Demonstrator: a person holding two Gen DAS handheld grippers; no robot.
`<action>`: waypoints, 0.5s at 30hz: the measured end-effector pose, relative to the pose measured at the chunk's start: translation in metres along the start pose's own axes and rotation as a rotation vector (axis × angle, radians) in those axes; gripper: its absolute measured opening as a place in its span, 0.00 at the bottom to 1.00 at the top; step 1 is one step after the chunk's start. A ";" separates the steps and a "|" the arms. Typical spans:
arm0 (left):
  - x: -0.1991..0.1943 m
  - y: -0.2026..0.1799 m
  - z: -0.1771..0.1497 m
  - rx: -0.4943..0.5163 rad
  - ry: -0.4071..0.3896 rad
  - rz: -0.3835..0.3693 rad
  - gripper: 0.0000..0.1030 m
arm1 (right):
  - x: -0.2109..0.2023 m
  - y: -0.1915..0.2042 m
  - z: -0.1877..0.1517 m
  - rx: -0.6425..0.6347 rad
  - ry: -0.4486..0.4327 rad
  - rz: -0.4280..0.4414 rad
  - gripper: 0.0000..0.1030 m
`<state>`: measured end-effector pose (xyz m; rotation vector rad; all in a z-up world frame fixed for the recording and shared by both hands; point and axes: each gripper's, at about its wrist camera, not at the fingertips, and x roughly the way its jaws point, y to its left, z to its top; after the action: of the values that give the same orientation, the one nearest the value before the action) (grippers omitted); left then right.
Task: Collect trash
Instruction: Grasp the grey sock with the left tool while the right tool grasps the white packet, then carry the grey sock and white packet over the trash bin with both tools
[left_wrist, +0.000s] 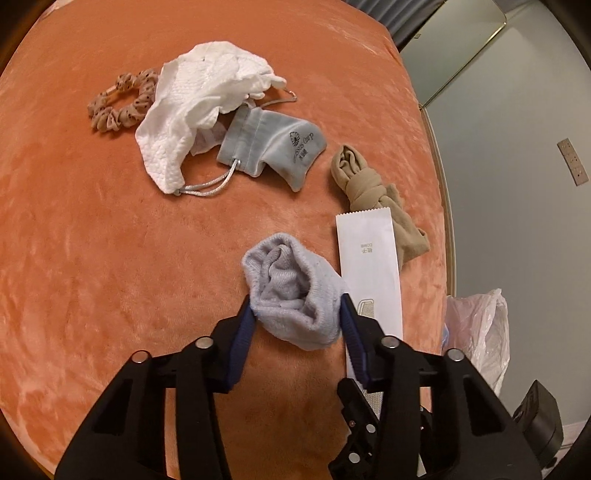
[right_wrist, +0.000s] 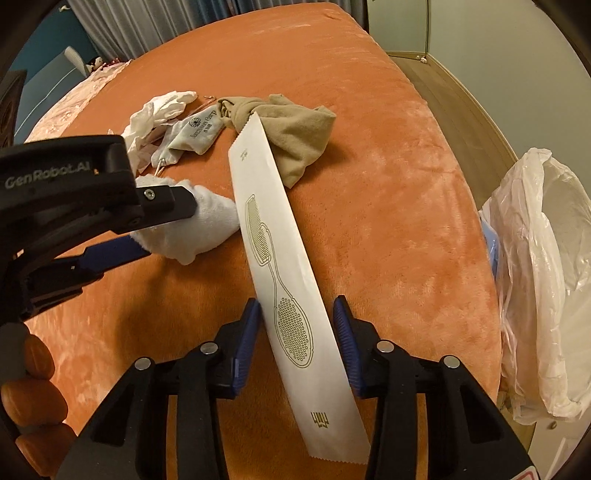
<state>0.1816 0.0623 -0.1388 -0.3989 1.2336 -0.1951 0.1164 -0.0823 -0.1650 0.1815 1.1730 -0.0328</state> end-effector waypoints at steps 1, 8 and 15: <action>-0.001 -0.001 0.000 0.006 -0.001 0.002 0.39 | -0.002 -0.001 -0.001 0.003 -0.001 0.005 0.31; -0.021 0.000 -0.006 0.032 -0.040 0.023 0.29 | -0.017 -0.002 -0.011 0.003 0.003 0.040 0.05; -0.059 -0.006 -0.017 0.072 -0.107 0.047 0.29 | -0.054 0.003 -0.015 0.001 -0.060 0.076 0.04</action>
<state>0.1467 0.0747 -0.0894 -0.3142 1.1264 -0.1755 0.0818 -0.0808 -0.1207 0.2244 1.1057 0.0278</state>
